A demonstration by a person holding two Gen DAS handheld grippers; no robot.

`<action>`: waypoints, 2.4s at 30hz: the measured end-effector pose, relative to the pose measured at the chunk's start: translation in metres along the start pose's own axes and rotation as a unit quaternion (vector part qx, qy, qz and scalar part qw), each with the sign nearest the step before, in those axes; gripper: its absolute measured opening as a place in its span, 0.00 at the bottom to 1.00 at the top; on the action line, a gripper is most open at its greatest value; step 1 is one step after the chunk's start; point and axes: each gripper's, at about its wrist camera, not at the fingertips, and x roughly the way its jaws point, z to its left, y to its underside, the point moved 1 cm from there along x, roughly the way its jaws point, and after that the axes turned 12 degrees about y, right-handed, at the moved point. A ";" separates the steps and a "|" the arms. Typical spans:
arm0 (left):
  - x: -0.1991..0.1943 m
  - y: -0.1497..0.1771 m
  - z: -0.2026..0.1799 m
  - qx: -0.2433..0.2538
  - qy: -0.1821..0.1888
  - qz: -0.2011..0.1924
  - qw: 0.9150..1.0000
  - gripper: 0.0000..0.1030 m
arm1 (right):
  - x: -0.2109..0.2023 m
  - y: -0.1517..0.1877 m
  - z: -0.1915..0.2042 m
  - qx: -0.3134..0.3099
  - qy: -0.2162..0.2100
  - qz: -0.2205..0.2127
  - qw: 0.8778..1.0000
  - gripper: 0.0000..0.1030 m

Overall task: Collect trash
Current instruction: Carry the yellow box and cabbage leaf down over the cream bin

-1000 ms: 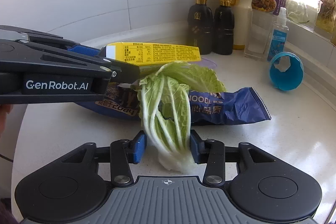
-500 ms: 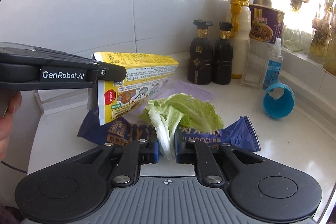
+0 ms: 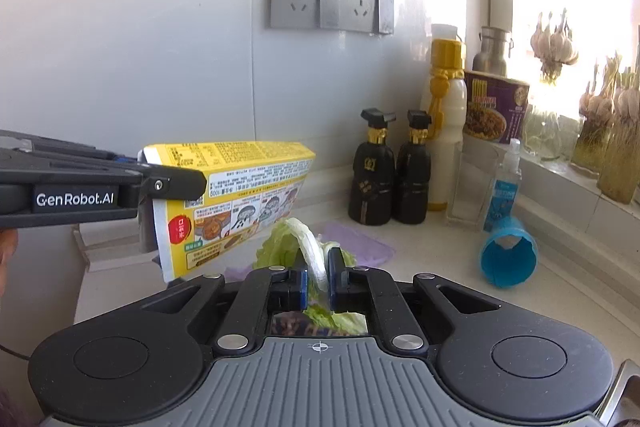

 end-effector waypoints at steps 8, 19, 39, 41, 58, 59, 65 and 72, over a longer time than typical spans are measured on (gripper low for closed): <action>-0.025 -0.007 0.007 -0.003 -0.011 -0.016 1.000 0.13 | -0.018 -0.028 0.001 0.000 0.002 -0.042 0.999 0.07; -0.059 -0.011 0.018 -0.031 -0.020 -0.018 0.999 0.13 | -0.046 -0.051 0.003 0.012 -0.010 -0.072 0.997 0.07; -0.137 0.020 0.041 -0.058 -0.082 0.002 0.995 0.13 | -0.084 -0.057 0.072 -0.015 -0.077 -0.082 0.994 0.07; -0.144 0.024 0.045 -0.064 -0.090 0.006 0.994 0.13 | -0.086 -0.057 0.083 -0.020 -0.088 -0.079 0.993 0.07; -0.169 0.078 0.073 -0.172 -0.137 0.114 0.969 0.13 | -0.090 -0.016 0.172 -0.110 -0.146 0.032 0.983 0.07; -0.169 0.081 0.074 -0.178 -0.137 0.120 0.967 0.13 | -0.090 -0.012 0.175 -0.115 -0.147 0.039 0.982 0.07; -0.166 0.097 0.077 -0.209 -0.139 0.153 0.956 0.13 | -0.088 0.003 0.188 -0.138 -0.142 0.084 0.977 0.07; -0.165 0.123 0.079 -0.238 -0.137 0.194 0.942 0.13 | -0.085 0.025 0.202 -0.164 -0.143 0.134 0.967 0.07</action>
